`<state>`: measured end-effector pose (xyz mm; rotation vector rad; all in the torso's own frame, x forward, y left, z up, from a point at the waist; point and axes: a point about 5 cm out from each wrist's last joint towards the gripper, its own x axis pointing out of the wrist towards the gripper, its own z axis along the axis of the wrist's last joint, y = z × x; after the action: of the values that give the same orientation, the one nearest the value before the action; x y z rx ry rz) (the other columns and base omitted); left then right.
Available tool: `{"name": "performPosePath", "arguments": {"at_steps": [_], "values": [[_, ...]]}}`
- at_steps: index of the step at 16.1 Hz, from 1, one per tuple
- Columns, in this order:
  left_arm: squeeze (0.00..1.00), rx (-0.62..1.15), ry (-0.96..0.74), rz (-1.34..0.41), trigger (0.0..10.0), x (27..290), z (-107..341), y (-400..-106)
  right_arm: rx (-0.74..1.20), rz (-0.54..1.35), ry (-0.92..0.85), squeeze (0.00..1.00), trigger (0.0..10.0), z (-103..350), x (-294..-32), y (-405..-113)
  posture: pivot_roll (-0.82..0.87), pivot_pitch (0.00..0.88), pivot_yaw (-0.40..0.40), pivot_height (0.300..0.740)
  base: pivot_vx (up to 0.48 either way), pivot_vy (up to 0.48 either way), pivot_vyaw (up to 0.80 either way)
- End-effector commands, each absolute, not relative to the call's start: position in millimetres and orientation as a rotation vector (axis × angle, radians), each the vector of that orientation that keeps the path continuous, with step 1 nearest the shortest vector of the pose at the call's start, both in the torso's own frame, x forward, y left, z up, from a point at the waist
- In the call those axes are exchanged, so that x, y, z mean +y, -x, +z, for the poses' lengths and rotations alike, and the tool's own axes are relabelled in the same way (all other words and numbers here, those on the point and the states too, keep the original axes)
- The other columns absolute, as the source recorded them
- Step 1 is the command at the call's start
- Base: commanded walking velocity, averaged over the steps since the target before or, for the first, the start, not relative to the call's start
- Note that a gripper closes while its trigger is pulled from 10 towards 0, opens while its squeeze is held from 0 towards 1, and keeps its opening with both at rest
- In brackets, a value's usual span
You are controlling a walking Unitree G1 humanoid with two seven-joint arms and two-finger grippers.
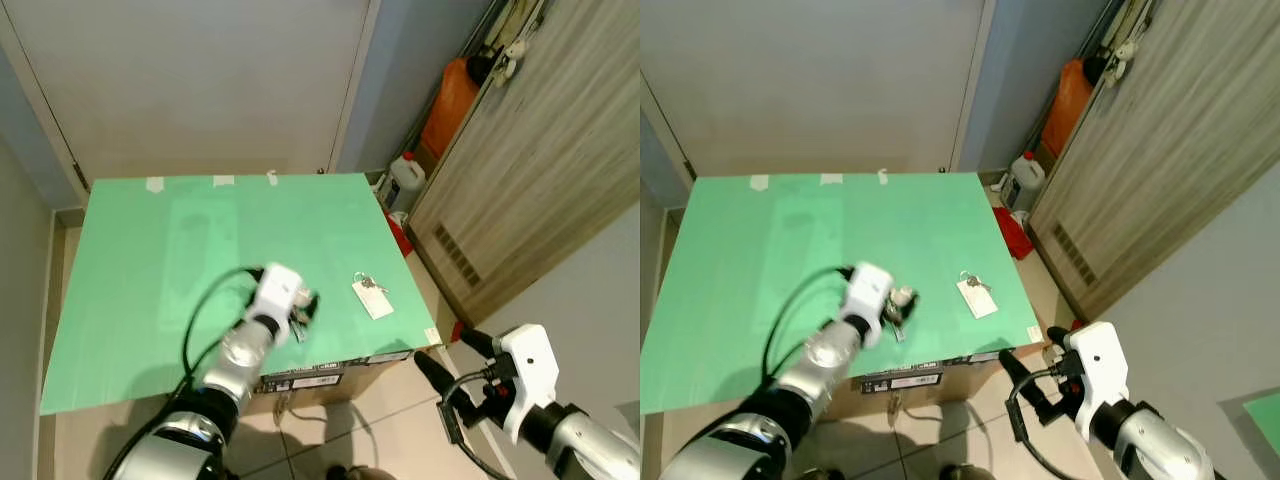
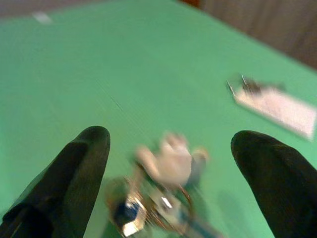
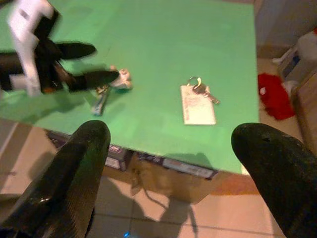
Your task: Hang keys on a hook
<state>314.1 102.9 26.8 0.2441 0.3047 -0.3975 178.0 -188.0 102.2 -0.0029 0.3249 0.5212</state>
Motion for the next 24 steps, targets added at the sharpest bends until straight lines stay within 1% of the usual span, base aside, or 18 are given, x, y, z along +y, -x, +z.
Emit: {"name": "performPosePath", "arguments": {"at_steps": [1, 4, 7, 9, 12, 14, 15, 17, 22, 24], "values": [[0.0, 0.331, -0.267, -0.401, 10.0, 99.2, 18.7, -307.7, 0.344, 0.497, 0.008, 0.0, 10.0, 104.6, -193.6, -173.3, -0.38, 0.19, -0.159, 0.74, 0.0, 0.0, 0.0], [0.0, 0.391, -0.305, -0.327, 10.0, 106.3, 7.2, -301.3, 0.38, 0.464, 0.01, 0.0, 10.0, 104.7, -201.4, -160.1, -0.41, 0.208, -0.157, 0.74, 0.0, 0.0, 0.0], [0.0, 0.397, -0.317, -0.304, 10.0, 107.7, 5.6, -300.6, 0.391, 0.438, 0.015, 0.0, 10.0, 108.7, -206.8, -154.6, -0.43, 0.22, -0.158, 0.74, 0.0, 0.0, 0.0], [0.0, 0.443, -0.308, -0.289, 10.0, 110.4, -0.4, -296.7, 0.406, 0.425, 0.017, 0.0, 10.0, 108.3, -209.0, -149.8, -0.44, 0.22, -0.156, 0.74, 0.0, 0.0, 0.0], [0.0, 0.553, -0.305, -0.315, 10.0, 107.6, -10.2, -290.7, 0.416, 0.421, 0.007, 0.0, 10.0, 108.3, -207.3, -149.0, -0.43, 0.213, -0.167, 0.74, 0.0, 0.0, 0.0], [0.0, 0.588, -0.3, -0.314, 10.0, 108.3, -12.4, -289.6, 0.415, 0.423, 0.004, 0.0, 10.0, 109.1, -206.4, -150.9, -0.43, 0.216, -0.17, 0.74, 0.0, 0.0, 0.0], [0.0, 0.616, -0.3, -0.328, 0.0, 107.9, -14.4, -288.1, 0.415, 0.424, 0.002, 0.0, 10.0, 109.1, -206.1, -151.9, -0.43, 0.217, -0.172, 0.74, 0.0, 0.0, 0.0], [0.0, 0.636, -0.315, -0.306, 0.0, 114.3, -14.9, -289.0, 0.418, 0.425, -0.005, 0.0, 10.0, 107.5, -204.6, -152.4, -0.42, 0.219, -0.17, 0.74, 0.0, 0.0, 0.0], [0.0, 0.651, -0.33, -0.315, 0.0, 116.4, -16.3, -287.9, 0.428, 0.423, -0.01, 0.0, 10.0, 105.6, -204.0, -150.7, -0.42, 0.223, -0.163, 0.74, 0.0, 0.0, 0.0], [0.0, 0.655, -0.293, -0.314, 0.0, 114.1, -15.5, -288.6, 0.435, 0.423, -0.013, 0.0, 10.0, 103.6, -204.2, -149.9, -0.41, 0.218, -0.163, 0.74, 0.0, 0.0, 0.0]]}}
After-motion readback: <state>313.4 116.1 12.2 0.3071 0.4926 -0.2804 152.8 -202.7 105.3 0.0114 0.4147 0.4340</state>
